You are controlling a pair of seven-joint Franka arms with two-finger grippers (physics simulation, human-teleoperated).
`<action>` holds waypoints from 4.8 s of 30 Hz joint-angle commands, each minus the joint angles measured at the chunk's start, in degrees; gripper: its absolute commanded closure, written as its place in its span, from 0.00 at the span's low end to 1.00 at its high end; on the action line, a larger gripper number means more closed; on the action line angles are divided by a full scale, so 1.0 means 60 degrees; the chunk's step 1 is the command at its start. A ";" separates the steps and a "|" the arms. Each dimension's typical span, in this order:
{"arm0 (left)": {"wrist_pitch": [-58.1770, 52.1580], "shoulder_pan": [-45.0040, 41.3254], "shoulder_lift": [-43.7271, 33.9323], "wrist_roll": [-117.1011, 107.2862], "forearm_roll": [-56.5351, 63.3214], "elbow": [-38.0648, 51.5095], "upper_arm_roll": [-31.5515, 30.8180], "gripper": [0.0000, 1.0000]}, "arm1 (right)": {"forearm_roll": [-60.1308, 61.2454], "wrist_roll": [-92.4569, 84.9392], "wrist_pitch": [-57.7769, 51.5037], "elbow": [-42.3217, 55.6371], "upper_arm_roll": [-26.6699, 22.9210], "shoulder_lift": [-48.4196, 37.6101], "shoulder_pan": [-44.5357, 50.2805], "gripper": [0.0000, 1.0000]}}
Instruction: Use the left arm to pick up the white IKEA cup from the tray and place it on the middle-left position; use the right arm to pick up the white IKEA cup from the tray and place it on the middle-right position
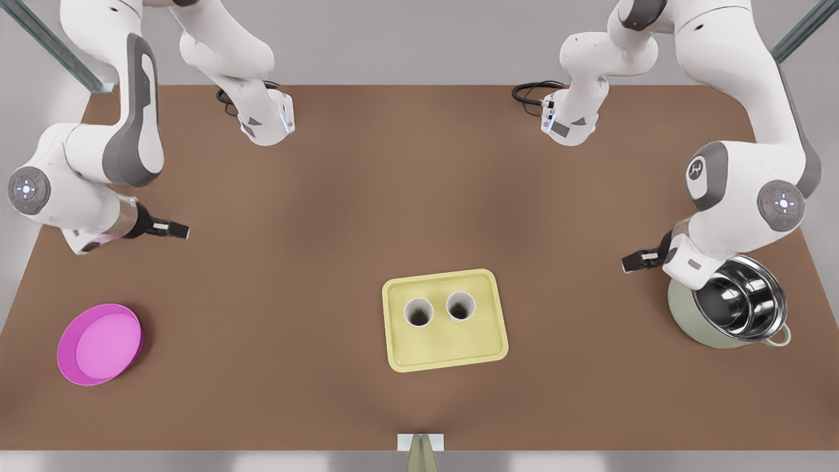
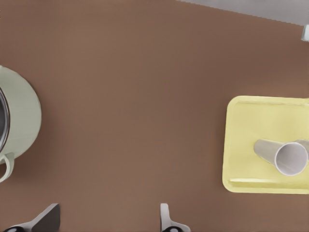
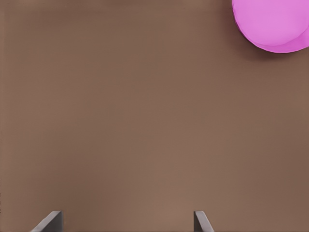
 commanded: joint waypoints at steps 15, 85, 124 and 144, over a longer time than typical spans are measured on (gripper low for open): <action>0.3997 -0.4090 0.2885 -0.2587 0.1385 0.0127 -0.0383 0.00 | -0.0729 0.0392 0.2782 0.4314 0.0376 0.4081 0.3971 0.00; 0.4509 -0.0736 0.3354 0.5044 0.0243 -0.0209 -0.0412 0.82 | -0.0802 -0.4148 0.0248 0.6733 -0.0371 0.6691 0.2318 0.83; 0.1214 -0.0076 -0.0542 0.1778 -0.0080 -0.0913 0.0086 0.00 | -0.1959 -0.4398 0.4760 0.4463 -0.0884 0.6940 0.2273 0.62; 0.0115 -0.0853 -0.0395 0.1588 -0.0036 -0.0268 0.0408 0.00 | -0.2063 -0.3359 0.0602 0.5356 -0.0591 0.3922 0.1805 0.00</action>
